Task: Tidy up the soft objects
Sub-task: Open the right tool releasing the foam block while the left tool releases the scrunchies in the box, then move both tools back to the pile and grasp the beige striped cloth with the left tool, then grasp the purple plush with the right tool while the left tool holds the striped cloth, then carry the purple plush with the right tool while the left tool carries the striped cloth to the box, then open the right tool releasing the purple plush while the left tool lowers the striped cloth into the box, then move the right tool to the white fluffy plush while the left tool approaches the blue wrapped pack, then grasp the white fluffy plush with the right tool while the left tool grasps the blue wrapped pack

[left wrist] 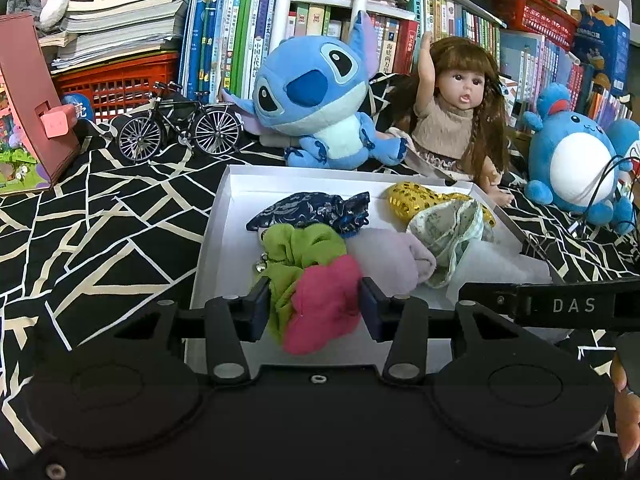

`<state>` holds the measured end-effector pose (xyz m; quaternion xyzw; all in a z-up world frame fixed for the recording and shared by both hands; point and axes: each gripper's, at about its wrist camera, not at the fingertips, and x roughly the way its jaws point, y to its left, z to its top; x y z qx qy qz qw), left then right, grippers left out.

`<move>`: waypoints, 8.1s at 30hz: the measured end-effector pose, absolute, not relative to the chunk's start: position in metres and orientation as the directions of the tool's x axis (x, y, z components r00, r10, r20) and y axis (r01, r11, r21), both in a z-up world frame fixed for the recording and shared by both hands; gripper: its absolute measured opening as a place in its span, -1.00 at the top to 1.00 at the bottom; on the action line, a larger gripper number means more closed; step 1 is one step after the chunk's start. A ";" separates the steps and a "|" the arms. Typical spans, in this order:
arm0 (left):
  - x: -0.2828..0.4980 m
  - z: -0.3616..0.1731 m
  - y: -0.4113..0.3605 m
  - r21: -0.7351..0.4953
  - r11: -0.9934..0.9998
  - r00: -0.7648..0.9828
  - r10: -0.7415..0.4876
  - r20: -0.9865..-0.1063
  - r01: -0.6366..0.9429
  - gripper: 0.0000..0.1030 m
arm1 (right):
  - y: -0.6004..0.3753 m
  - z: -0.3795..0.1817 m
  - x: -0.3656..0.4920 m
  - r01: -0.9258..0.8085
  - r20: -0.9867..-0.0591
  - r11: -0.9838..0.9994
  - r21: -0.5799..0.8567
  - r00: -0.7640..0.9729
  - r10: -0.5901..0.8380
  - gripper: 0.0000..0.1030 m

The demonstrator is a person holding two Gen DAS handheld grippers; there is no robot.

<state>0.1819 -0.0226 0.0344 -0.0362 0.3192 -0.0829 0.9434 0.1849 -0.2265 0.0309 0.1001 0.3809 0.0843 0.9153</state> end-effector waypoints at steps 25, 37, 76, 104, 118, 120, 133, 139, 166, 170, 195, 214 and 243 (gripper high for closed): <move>0.098 0.055 -0.003 -0.150 0.972 0.823 -0.235 -0.518 0.182 -0.61 | -0.235 0.056 0.100 -0.176 -0.493 0.971 0.162 0.838 0.234 -0.92; 0.033 0.032 0.006 -0.125 0.976 0.844 -0.218 -0.490 0.180 -0.70 | -0.241 0.027 0.060 -0.133 -0.416 0.984 0.118 0.893 0.170 -1.00; 0.002 -0.003 -0.003 -0.061 0.979 0.843 -0.198 -0.501 0.194 0.18 | -0.231 0.002 0.061 -0.103 -0.482 0.991 0.082 0.866 0.129 -0.87; 0.014 0.034 -0.001 -0.080 0.980 0.879 -0.200 -0.433 0.184 0.19 | -0.239 0.026 0.045 -0.090 -0.420 0.986 0.138 0.896 0.141 -0.28; 0.071 0.068 0.009 -0.117 0.981 0.886 -0.192 -0.422 0.157 0.19 | -0.251 0.053 0.071 -0.052 -0.413 0.988 0.143 0.904 0.108 -0.29; 0.083 0.072 0.008 -0.127 0.980 0.888 -0.194 -0.416 0.155 0.19 | -0.253 0.058 0.079 -0.044 -0.413 0.990 0.136 0.906 0.097 -0.29; 0.176 0.086 -0.001 -0.156 0.979 0.871 -0.188 -0.454 0.131 0.19 | -0.271 0.084 0.154 -0.035 -0.485 0.981 0.193 0.866 0.126 -0.29; 0.207 0.067 -0.013 -0.153 0.981 0.844 -0.181 -0.505 0.119 0.19 | -0.263 0.070 0.184 -0.029 -0.552 0.983 0.183 0.824 0.127 -0.29; 0.227 0.029 -0.039 -0.107 0.989 0.810 -0.147 -0.567 0.105 0.18 | -0.240 0.049 0.204 -0.062 -0.592 0.969 0.237 0.782 0.195 -0.32; 0.224 0.033 -0.039 -0.108 0.989 0.812 -0.146 -0.565 0.103 0.07 | -0.244 0.052 0.199 -0.061 -0.576 0.966 0.253 0.792 0.201 -0.53; 0.148 0.065 -0.014 -0.071 0.990 0.856 -0.141 -0.498 0.122 -0.65 | -0.235 0.086 0.121 -0.164 -0.441 0.970 0.178 0.868 0.227 -0.82; 0.089 0.061 0.020 -0.065 0.991 0.865 -0.133 -0.484 0.116 -0.70 | -0.200 0.078 0.072 -0.255 -0.417 0.962 0.098 0.867 0.272 -0.97; 0.047 0.017 0.064 -0.053 0.998 0.857 -0.052 -0.513 0.029 -0.78 | -0.167 0.028 0.054 -0.299 -0.481 0.953 0.045 0.830 0.283 -1.00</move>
